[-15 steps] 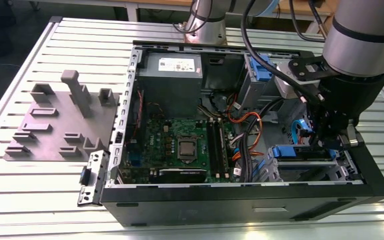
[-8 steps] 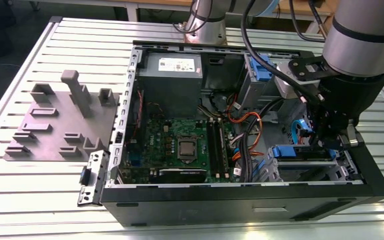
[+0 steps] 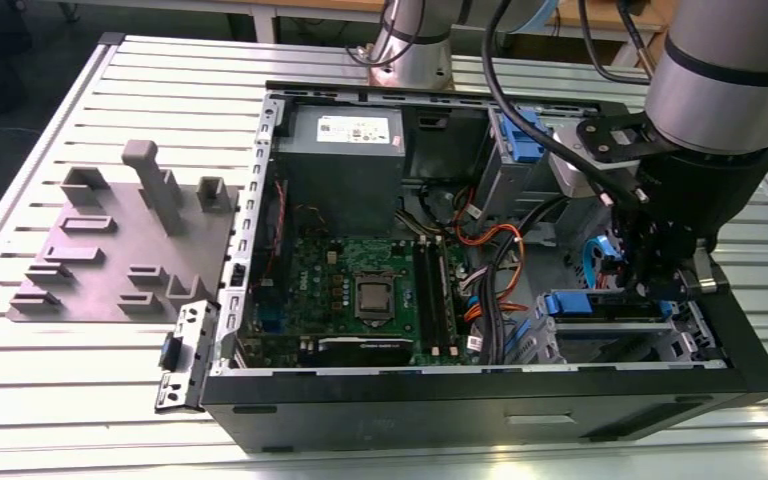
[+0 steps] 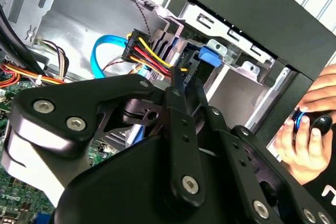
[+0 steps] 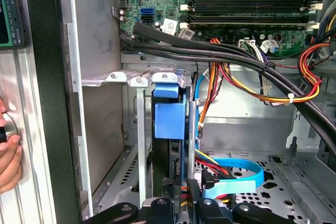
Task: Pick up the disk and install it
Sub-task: 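Insert the first disk wire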
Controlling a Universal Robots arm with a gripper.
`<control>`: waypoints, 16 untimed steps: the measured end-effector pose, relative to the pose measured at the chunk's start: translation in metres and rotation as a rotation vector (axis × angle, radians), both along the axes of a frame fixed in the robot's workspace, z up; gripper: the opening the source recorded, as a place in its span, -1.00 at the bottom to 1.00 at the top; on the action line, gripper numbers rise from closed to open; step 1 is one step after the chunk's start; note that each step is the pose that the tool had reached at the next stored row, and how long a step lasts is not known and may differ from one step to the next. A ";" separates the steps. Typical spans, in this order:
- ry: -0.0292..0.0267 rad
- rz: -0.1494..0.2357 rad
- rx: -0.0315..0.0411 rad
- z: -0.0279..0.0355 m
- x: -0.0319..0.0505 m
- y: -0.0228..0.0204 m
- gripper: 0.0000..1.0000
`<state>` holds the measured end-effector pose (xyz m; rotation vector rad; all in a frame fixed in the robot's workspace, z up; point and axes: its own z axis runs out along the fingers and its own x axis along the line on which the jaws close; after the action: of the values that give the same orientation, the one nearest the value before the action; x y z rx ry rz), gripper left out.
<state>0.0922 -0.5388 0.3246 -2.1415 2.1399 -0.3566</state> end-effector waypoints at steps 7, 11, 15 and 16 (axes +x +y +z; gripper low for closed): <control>-0.0001 0.000 0.0006 0.0076 0.0000 0.0000 -0.52; -0.0001 0.000 0.0009 0.0092 0.0000 0.0000 -0.52; 0.0000 0.000 0.0006 0.0094 0.0000 0.0000 -0.55; 0.0000 0.000 0.0007 0.0094 0.0000 0.0000 -0.68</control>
<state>0.0923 -0.5387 0.3340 -2.1411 2.1397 -0.3558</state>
